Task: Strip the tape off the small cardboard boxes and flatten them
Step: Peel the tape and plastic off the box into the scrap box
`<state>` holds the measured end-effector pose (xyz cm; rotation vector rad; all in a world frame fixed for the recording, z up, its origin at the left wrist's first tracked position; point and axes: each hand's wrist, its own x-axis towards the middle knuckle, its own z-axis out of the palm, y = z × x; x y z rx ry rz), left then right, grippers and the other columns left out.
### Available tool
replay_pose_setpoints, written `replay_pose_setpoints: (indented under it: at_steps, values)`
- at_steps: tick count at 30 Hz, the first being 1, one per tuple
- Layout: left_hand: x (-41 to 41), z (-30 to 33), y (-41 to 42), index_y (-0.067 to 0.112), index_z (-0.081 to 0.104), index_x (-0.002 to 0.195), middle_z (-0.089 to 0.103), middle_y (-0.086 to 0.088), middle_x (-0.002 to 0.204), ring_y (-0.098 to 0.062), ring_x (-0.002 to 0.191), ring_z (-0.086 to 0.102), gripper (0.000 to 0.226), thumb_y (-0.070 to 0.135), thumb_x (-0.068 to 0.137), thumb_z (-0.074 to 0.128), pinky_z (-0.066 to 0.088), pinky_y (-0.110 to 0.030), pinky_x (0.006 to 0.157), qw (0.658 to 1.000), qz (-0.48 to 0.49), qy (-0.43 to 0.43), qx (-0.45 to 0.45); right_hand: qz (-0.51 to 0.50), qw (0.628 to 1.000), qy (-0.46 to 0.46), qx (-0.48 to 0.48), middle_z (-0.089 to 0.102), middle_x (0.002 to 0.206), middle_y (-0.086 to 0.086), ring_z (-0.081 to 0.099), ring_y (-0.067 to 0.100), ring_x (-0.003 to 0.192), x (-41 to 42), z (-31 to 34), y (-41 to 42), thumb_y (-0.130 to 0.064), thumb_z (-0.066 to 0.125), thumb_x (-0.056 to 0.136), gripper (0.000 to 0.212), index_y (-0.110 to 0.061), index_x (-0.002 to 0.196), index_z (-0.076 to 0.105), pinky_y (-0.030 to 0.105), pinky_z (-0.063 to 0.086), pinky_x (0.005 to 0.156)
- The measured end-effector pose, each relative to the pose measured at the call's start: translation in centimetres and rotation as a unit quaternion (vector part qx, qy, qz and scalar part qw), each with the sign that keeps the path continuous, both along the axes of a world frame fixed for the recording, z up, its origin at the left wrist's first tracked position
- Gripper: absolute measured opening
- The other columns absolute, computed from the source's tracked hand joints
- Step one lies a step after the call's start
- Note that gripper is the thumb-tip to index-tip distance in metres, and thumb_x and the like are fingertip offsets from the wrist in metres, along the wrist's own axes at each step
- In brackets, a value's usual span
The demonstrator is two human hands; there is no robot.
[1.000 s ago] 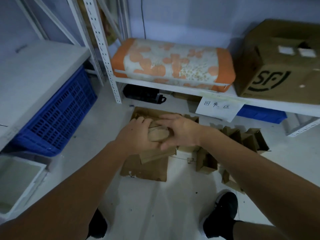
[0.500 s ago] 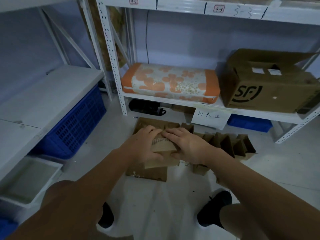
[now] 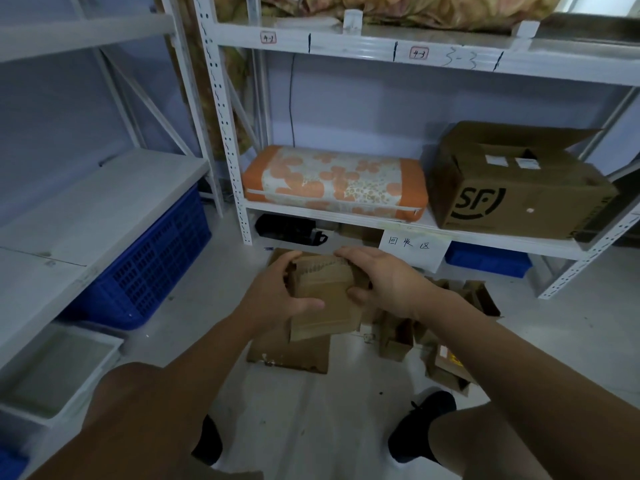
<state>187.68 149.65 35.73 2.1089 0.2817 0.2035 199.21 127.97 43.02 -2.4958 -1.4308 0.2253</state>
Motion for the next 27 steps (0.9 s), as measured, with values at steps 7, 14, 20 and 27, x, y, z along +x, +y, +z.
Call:
replay_pose_setpoints:
  at_steps: [7,14,20,27]
  values:
    - [1.0,0.0,1.0,0.032,0.052,0.141,0.066,0.014,0.127,-0.010,0.112,0.065,0.106,0.069,0.049,0.091,0.058,-0.040,0.096,0.997,0.073,-0.020,-0.022,0.023,0.995,-0.090,0.033,0.017,0.169,0.001,0.010,0.017,0.156,-1.8,-2.1,-0.9,-0.037,0.050,0.104,0.069,-0.019,0.162,0.018,0.031,0.008,0.127]
    - [0.6,-0.2,0.8,0.033,0.047,0.144,0.059,0.012,0.134,-0.011,0.118,0.060,0.102,0.043,0.058,0.100,0.054,-0.035,0.099,1.000,0.018,-0.005,0.015,0.007,0.998,0.022,0.059,0.071,0.117,0.000,0.062,0.015,0.105,-1.4,-1.4,-0.9,-0.042,0.052,0.103,0.038,-0.019,0.129,0.067,0.037,0.050,0.095]
    - [0.6,0.0,0.5,0.036,0.044,0.143,0.053,0.010,0.133,-0.008,0.118,0.055,0.084,0.008,0.078,0.088,0.054,-0.035,0.101,0.998,-0.002,-0.039,0.045,-0.008,0.998,0.053,0.016,0.049,0.131,-0.004,0.040,0.016,0.121,-0.8,-2.1,-0.6,-0.053,0.066,0.091,0.065,-0.025,0.147,0.051,0.030,0.035,0.105]
    - [0.1,0.3,0.3,0.032,0.046,0.143,0.055,0.015,0.130,0.005,0.114,0.056,0.077,0.009,0.081,0.086,0.055,-0.019,0.093,0.999,-0.007,-0.046,-0.002,-0.103,0.971,0.162,0.142,0.041,0.125,-0.008,0.043,0.014,0.118,-1.0,-3.0,-1.5,-0.066,0.082,0.065,0.067,-0.036,0.119,0.055,0.034,0.045,0.103]
